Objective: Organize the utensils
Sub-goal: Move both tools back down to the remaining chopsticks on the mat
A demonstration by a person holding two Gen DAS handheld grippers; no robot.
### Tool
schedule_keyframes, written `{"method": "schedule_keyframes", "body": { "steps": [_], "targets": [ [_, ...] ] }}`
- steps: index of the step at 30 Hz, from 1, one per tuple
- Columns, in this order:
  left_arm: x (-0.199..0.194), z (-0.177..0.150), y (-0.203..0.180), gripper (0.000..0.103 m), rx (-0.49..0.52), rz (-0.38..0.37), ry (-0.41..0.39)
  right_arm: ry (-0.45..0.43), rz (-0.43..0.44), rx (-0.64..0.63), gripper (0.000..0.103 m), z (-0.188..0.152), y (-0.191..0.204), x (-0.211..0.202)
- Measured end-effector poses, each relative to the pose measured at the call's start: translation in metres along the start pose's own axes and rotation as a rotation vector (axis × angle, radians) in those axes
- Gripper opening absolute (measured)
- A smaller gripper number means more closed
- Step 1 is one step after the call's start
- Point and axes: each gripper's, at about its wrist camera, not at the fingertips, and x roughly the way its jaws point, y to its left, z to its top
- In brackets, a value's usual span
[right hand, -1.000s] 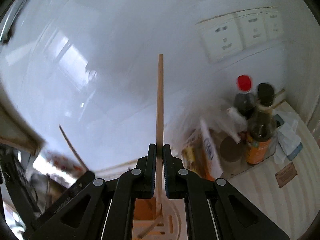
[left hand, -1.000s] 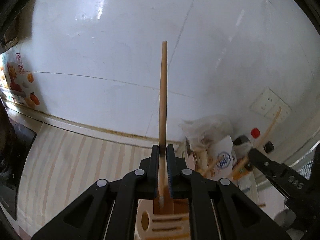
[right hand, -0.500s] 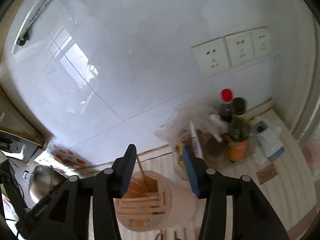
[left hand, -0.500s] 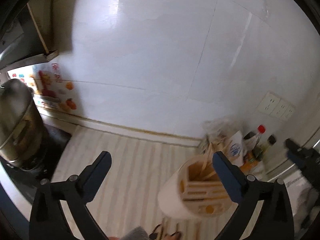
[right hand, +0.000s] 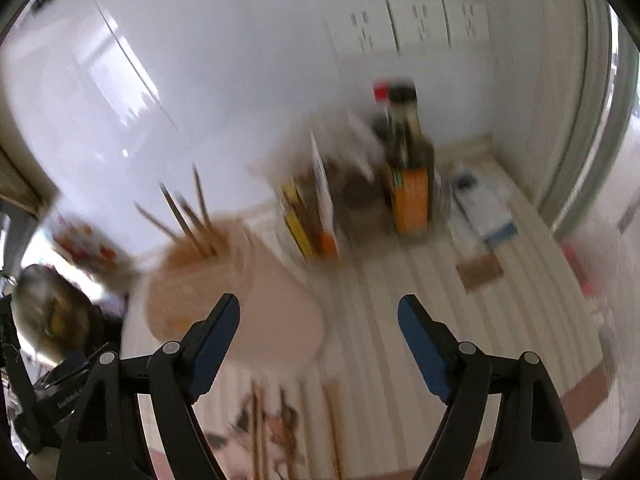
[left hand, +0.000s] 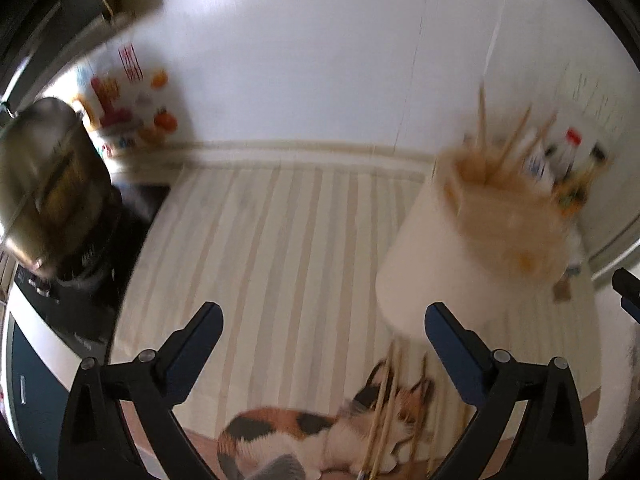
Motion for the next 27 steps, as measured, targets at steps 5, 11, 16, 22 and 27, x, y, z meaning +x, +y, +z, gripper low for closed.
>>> {"method": "schedule_keyframes", "body": {
  "steps": [5, 11, 16, 22, 27],
  "targets": [
    [0.042, -0.037, -0.012, 0.102, 0.052, -0.002, 0.128, 0.163, -0.022, -0.003, 0.073, -0.038, -0.009, 0.044],
    [0.088, -0.076, -0.023, 0.080, 0.087, -0.055, 0.284, 0.384, -0.011, 0.009, 0.045, -0.088, -0.020, 0.103],
    [0.117, -0.101, -0.035, 0.042, 0.142, -0.114, 0.384, 0.486, -0.010, -0.001, 0.037, -0.117, -0.023, 0.135],
    [0.130, -0.118, -0.049, 0.014, 0.184, -0.141, 0.431, 0.565, -0.031, -0.032, 0.023, -0.138, -0.021, 0.157],
    [0.138, -0.126, -0.047, 0.002, 0.169, -0.116, 0.451, 0.589, -0.044, -0.049, 0.019, -0.146, -0.021, 0.164]
  ]
}}
